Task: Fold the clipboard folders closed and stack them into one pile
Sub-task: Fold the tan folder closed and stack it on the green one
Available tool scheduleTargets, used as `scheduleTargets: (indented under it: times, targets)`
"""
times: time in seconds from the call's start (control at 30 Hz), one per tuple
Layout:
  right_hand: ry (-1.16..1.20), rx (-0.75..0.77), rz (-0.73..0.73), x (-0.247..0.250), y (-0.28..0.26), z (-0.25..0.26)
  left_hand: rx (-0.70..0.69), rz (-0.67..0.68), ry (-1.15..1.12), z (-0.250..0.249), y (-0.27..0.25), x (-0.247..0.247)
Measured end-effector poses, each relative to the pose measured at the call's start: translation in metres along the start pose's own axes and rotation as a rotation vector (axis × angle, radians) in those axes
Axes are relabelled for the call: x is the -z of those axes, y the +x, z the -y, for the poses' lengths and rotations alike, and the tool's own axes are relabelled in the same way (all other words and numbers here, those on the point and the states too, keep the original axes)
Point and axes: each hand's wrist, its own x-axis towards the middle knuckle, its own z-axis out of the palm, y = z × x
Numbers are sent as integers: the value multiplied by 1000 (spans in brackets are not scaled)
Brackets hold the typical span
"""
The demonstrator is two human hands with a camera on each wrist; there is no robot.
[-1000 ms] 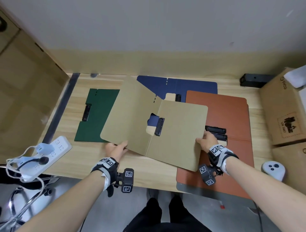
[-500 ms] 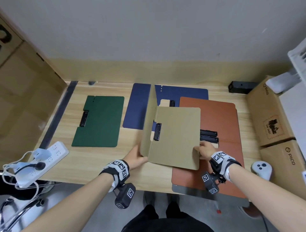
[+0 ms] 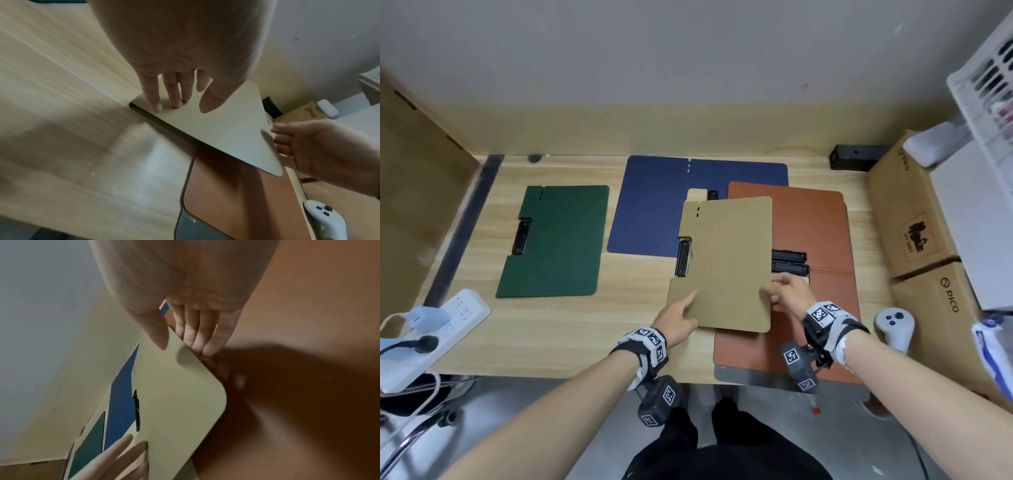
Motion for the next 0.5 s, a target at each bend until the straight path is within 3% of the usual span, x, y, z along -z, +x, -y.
scheduleTargets:
  times: [0.2, 0.37, 0.5]
  targets:
    - [-91, 2, 138, -4, 2, 3, 49, -95, -71, -3, 12, 17]
    - [-57, 46, 157, -6, 3, 3, 150, -315, -82, 10, 12, 34]
    - [-61, 60, 181, -22, 3, 9, 184, -325, -266, 33, 10, 48]
